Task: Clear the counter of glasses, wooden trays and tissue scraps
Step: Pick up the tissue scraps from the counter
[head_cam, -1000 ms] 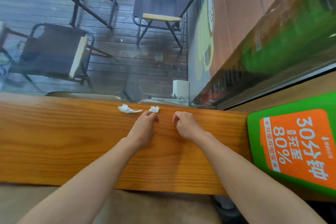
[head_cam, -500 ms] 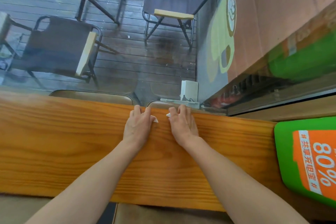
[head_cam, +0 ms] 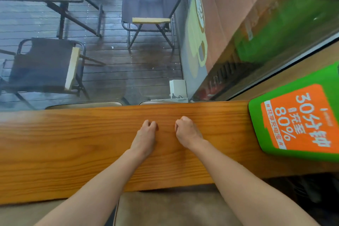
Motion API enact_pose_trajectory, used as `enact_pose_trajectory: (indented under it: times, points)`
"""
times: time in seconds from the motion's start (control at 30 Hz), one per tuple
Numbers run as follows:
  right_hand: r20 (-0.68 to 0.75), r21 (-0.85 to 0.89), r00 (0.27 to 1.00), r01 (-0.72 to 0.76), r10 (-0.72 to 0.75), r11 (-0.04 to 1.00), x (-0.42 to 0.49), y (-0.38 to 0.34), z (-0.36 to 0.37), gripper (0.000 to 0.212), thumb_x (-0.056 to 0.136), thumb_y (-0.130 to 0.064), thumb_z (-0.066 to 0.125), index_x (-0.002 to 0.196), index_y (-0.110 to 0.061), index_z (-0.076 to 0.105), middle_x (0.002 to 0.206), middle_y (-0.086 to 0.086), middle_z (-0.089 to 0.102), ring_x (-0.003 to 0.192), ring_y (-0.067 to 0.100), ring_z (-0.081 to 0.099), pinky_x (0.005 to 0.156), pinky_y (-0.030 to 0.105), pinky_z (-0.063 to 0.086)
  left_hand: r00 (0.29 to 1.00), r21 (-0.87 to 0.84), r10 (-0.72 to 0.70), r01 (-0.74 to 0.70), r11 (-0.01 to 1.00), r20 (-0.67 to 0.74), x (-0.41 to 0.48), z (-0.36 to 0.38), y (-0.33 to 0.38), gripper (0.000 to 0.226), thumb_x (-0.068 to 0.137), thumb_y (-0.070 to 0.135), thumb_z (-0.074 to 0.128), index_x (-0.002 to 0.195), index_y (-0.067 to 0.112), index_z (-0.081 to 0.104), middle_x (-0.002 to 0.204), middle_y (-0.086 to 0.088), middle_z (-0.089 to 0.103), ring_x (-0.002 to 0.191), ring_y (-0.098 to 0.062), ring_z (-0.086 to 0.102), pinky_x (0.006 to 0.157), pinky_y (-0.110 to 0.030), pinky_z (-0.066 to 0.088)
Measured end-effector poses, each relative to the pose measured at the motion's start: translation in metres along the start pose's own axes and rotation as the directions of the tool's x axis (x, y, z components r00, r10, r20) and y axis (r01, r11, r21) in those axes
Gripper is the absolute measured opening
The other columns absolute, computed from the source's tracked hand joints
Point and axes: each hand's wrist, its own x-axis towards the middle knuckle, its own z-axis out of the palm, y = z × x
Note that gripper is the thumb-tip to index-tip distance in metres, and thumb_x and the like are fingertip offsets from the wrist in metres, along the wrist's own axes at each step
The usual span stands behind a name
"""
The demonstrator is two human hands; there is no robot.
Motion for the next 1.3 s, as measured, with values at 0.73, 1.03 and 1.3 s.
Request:
enact_pose_trajectory:
  times: [0.73, 1.03, 1.3]
  points:
    - [-0.24, 0.27, 0.871, -0.365, 0.429, 0.891, -0.347, 0.298, -0.026, 0.016, 0.089, -0.038, 0.064, 0.098, -0.025, 0.059, 0.098, 0.002, 0.045, 0.085, 0.031, 0.058, 0.069, 0.036, 0.045, 0.718, 0.436, 0.552, -0.696, 0.571, 0.423, -0.161, 0.183, 0.315, 0.027, 0.083, 0.047, 0.065, 0.101, 0.027, 0.06, 0.102, -0.004, 0.062, 0.093, -0.034, 0.067, 0.068, -0.04, 0.054]
    - [-0.317, 0.409, 0.799, -0.371, 0.511, 0.834, -0.368, 0.367, -0.017, 0.02, 0.089, -0.039, 0.066, 0.102, -0.029, 0.054, 0.104, -0.003, 0.043, 0.084, 0.026, 0.059, 0.069, 0.037, 0.047, 0.697, 0.399, 0.544, -0.715, 0.575, 0.466, -0.168, 0.252, 0.379, 0.034, 0.087, 0.042, 0.069, 0.112, 0.023, 0.057, 0.105, -0.003, 0.053, 0.094, -0.03, 0.062, 0.071, -0.041, 0.05]
    - [-0.288, 0.449, 0.801, -0.372, 0.525, 0.813, -0.305, 0.428, 0.029, 0.025, 0.088, -0.026, 0.067, 0.11, -0.021, 0.057, 0.117, 0.005, 0.044, 0.09, 0.028, 0.061, 0.08, 0.042, 0.052, 0.752, 0.402, 0.45, -0.645, 0.65, 0.481, -0.108, 0.34, 0.375, 0.033, 0.085, 0.036, 0.071, 0.114, 0.028, 0.058, 0.106, -0.002, 0.052, 0.091, -0.028, 0.061, 0.076, -0.042, 0.054]
